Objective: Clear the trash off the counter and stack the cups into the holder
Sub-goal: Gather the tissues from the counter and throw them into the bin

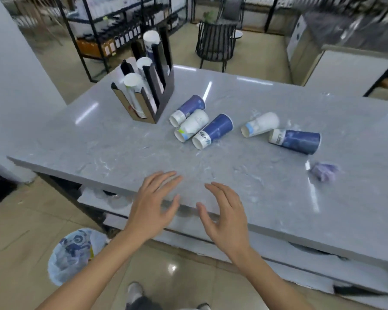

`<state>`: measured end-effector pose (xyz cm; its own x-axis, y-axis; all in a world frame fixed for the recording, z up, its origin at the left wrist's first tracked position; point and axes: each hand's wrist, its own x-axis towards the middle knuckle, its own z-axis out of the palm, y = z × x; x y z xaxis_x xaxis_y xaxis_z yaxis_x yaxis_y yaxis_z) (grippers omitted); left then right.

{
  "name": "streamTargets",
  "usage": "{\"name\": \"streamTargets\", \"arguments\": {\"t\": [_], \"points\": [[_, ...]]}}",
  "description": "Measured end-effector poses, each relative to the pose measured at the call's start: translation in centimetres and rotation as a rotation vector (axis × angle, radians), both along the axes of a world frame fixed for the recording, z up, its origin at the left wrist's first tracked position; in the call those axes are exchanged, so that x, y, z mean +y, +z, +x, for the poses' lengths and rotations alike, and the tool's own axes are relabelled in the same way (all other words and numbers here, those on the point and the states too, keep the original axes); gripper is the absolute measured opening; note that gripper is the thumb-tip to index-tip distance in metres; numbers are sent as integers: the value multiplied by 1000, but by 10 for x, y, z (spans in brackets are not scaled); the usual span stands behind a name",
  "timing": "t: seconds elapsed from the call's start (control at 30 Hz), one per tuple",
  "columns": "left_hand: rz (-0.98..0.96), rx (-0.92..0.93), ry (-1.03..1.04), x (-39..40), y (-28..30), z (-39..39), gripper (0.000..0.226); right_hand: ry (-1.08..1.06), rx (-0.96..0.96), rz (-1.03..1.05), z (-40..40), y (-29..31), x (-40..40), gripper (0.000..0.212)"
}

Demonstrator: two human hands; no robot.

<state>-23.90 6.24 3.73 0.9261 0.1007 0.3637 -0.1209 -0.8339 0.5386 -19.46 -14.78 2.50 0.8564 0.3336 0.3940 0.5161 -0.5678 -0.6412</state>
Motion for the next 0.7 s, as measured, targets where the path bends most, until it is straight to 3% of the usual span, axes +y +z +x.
{"name": "streamTargets", "arguments": {"t": [0.37,0.7], "points": [[79,-32,-299,-86,36,102,45,-368,-28,32,53,23,-115,45],[90,-24,-535,-137,63,272,45,-602,44,-5,122,22,-174,48]]}}
